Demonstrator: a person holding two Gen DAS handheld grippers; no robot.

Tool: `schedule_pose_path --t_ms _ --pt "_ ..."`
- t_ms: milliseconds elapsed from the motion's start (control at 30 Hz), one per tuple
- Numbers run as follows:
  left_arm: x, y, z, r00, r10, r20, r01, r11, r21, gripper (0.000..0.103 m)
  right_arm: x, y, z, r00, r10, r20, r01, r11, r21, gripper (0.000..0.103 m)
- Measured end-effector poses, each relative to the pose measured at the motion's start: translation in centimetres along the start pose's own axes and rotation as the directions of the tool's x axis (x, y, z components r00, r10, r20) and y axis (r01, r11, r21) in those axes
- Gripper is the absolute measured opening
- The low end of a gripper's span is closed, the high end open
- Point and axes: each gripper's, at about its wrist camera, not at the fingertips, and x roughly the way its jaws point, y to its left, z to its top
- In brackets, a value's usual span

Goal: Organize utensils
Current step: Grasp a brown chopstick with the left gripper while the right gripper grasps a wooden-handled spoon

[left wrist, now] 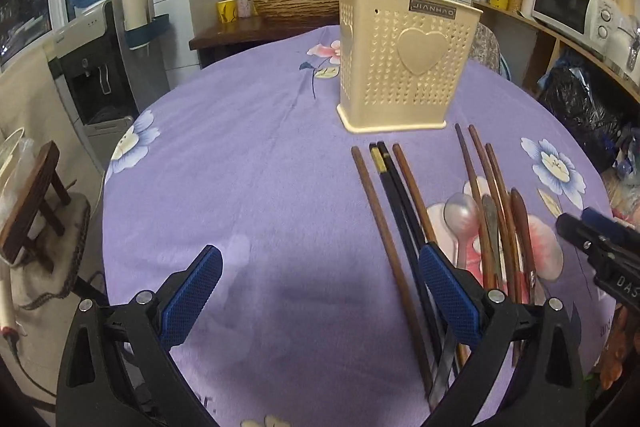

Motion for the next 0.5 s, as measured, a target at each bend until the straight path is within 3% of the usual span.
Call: schedule_pose_path --t_ms 67,133,267,500 --pt "0.5 -0.2 0.5 1.0 0.002 -0.006 -0.002 1.0 0.004 0.092 1.2 0.4 0.3 0.999 -0.017 -0.029 0.017 1.0 -0.005 0.06" --pt "1.0 -0.3 0.8 1.0 0.004 -0.019 -0.004 1.0 0.008 0.086 2.2 0.7 0.4 0.998 -0.022 -0.06 0.022 1.0 -0.004 0.048" --pt "2.2 -0.3 1.3 0.998 -0.011 -0.06 0.01 1.0 -0.006 0.077 3.5 1.3 0.4 0.995 -0.034 -0.09 0.034 0.999 -0.001 0.042" --pt "3.0 -0.5 1.4 0.997 -0.005 -0.077 0.005 1.0 -0.009 0.076 4.6 1.5 0.6 0.992 -0.048 -0.113 0.051 0.998 0.026 0.03"
